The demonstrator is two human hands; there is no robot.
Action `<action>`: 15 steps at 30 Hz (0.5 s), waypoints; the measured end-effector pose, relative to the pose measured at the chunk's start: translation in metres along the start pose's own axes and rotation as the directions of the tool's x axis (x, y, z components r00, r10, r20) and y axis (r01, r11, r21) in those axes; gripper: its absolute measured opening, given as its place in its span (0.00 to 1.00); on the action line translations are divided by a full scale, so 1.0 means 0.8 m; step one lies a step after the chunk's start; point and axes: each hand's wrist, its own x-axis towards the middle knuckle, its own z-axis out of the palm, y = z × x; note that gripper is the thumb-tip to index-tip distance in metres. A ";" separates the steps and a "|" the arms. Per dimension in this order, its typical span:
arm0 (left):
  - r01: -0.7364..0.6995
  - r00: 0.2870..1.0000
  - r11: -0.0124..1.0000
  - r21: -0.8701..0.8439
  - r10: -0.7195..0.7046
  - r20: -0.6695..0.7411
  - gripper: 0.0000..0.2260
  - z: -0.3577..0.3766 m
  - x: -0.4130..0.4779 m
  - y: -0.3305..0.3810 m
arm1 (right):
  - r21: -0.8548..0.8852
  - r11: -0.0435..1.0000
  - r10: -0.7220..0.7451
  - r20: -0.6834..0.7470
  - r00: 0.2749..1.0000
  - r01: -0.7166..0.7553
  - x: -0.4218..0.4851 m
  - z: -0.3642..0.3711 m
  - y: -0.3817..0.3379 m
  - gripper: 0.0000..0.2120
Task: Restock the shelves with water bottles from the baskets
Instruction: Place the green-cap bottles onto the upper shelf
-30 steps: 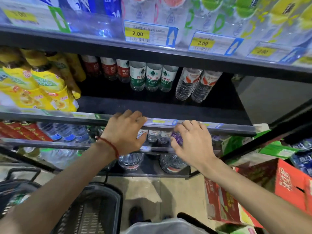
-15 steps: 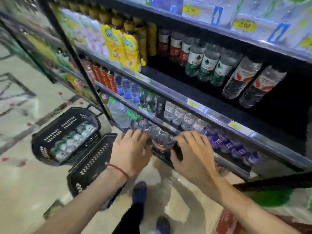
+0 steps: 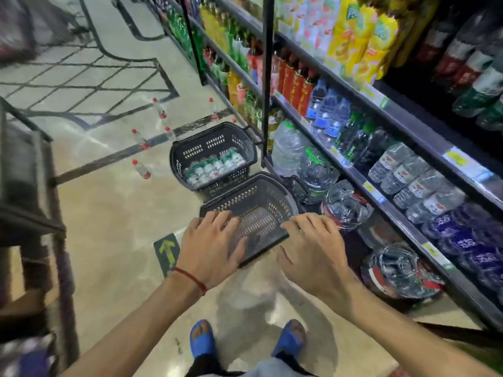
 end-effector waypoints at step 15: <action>0.050 0.996 0.993 -0.109 -0.057 -0.065 0.20 0.014 -0.121 -0.336 | -0.029 0.983 0.182 -0.009 0.983 -0.182 0.103 0.090 -0.287 0.14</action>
